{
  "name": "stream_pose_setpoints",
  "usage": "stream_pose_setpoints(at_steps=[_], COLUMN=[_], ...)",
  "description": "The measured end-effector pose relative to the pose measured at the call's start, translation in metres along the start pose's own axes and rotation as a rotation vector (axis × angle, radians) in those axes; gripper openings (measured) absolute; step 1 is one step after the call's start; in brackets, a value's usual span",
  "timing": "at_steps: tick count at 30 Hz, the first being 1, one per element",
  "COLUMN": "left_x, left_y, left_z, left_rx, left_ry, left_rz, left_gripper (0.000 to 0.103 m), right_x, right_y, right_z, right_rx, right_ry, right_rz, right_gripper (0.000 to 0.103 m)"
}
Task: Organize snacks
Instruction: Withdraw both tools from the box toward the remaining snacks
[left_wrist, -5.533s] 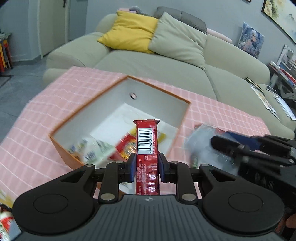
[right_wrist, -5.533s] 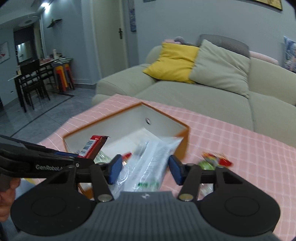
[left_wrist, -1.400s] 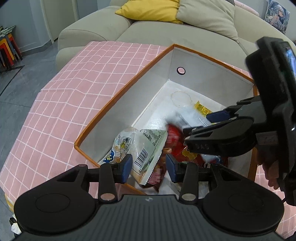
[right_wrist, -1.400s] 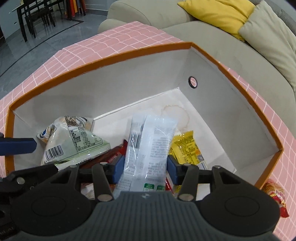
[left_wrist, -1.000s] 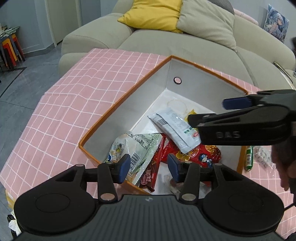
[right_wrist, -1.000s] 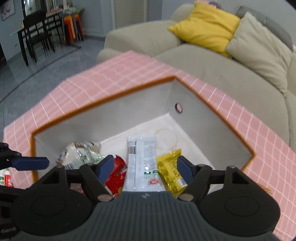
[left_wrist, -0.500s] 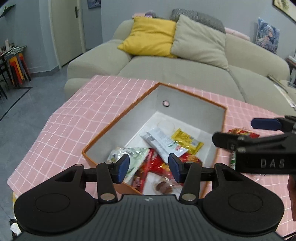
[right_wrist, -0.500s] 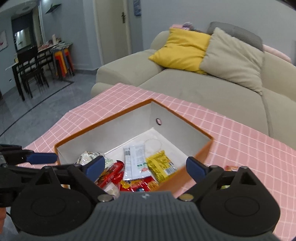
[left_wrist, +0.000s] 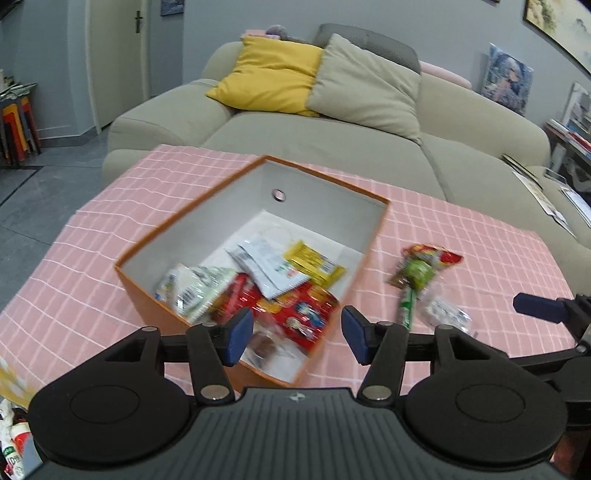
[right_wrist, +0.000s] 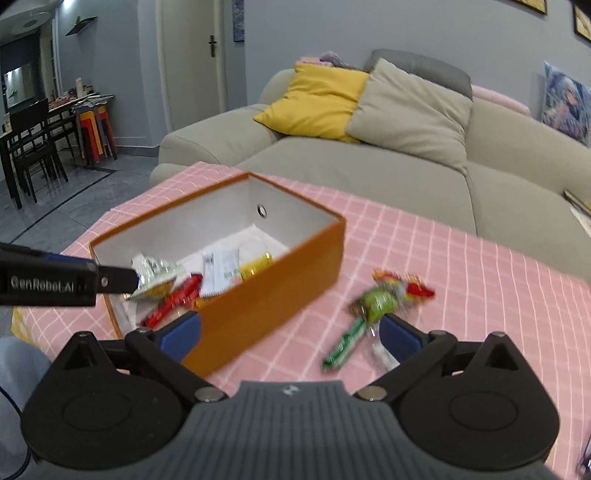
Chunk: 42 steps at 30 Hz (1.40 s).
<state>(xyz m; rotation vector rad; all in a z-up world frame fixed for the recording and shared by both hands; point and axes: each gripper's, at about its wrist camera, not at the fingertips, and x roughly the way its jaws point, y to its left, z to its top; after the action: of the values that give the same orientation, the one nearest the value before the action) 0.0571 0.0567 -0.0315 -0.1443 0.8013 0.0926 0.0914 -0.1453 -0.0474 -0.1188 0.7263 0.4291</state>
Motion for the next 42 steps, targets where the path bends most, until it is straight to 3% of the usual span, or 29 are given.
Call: stream_pose_setpoints(at_steps=[10, 18, 26, 34, 42], left_x=[0.015, 0.036, 0.066, 0.104, 0.147], left_y=[-0.048, -0.075, -0.089, -0.101, -0.109], left_z=[-0.028, -0.038, -0.029, -0.025, -0.019], left_rx=[0.089, 0.133, 0.144, 0.174, 0.216], left_ry=[0.029, 0.048, 0.066, 0.115, 0.172], left_rz=[-0.078, -0.140, -0.189, -0.189, -0.186], left_gripper=[0.080, 0.080, 0.075, 0.071, 0.070], right_x=[-0.010, -0.005, 0.020, 0.059, 0.100], right_y=[-0.047, -0.069, -0.077, -0.093, -0.109], right_z=[-0.048, -0.069, -0.079, -0.076, -0.068], right_rx=[0.084, 0.117, 0.032, -0.042, -0.124], right_ry=[0.003, 0.000, 0.022, 0.049, 0.102], right_rz=[-0.135, -0.183, -0.160, -0.153, -0.086], right_gripper=[0.099, 0.099, 0.099, 0.099, 0.096])
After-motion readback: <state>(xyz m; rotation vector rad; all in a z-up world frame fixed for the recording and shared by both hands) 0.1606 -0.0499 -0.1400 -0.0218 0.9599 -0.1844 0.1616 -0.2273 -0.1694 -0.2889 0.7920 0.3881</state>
